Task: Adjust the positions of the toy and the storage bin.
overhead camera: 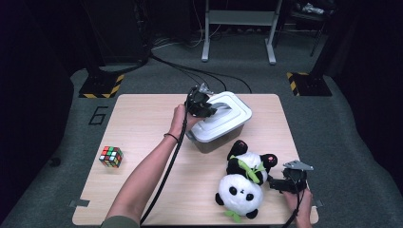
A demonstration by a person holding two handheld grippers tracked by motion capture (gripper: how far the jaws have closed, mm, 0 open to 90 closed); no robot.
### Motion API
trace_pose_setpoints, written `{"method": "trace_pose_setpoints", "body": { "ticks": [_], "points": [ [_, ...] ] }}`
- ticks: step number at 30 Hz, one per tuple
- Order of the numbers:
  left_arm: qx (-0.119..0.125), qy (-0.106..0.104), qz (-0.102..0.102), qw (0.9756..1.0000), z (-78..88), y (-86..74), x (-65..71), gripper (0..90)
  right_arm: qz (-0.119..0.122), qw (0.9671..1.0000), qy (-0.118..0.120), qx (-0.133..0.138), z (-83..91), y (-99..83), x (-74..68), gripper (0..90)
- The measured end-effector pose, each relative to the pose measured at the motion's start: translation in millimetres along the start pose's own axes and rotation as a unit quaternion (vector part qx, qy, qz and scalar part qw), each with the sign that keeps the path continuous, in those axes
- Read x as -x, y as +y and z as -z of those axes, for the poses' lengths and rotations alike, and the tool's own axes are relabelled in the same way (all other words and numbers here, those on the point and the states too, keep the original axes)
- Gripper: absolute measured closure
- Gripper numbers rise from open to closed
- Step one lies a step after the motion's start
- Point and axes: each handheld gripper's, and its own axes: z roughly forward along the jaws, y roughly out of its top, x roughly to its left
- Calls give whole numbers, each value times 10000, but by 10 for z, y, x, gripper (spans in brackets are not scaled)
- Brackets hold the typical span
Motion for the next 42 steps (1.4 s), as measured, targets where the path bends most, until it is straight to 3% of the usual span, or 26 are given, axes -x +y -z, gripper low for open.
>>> {"method": "trace_pose_setpoints", "body": {
  "ticks": [5, 12, 19, 27, 30, 42],
  "points": [
    [113, 160, 200, 9996, 162, 1, -19, 332, 0, 10000, 1, 5, 0, 0, 1, 48],
    [84, 436, 363, 9984, 399, -107, -33, 180, -20, 10000, -8, -1, 2, -1, -3, 49],
    [-107, 579, 552, 9967, 481, -336, -17, 119, -19, 10000, -9, -1, 1, -1, -3, 49],
    [-367, 811, 586, 9943, 457, -537, 38, 69, -19, 10000, -16, 1, 2, -1, -3, 50],
    [-462, 740, 676, 9939, 395, -587, 22, 50, -21, 10000, -16, 1, 2, -1, -3, 50],
    [-325, 629, 905, 9934, 314, -631, -84, 3, -21, 10000, -23, 1, 2, -1, -5, 51]
  ]
}}
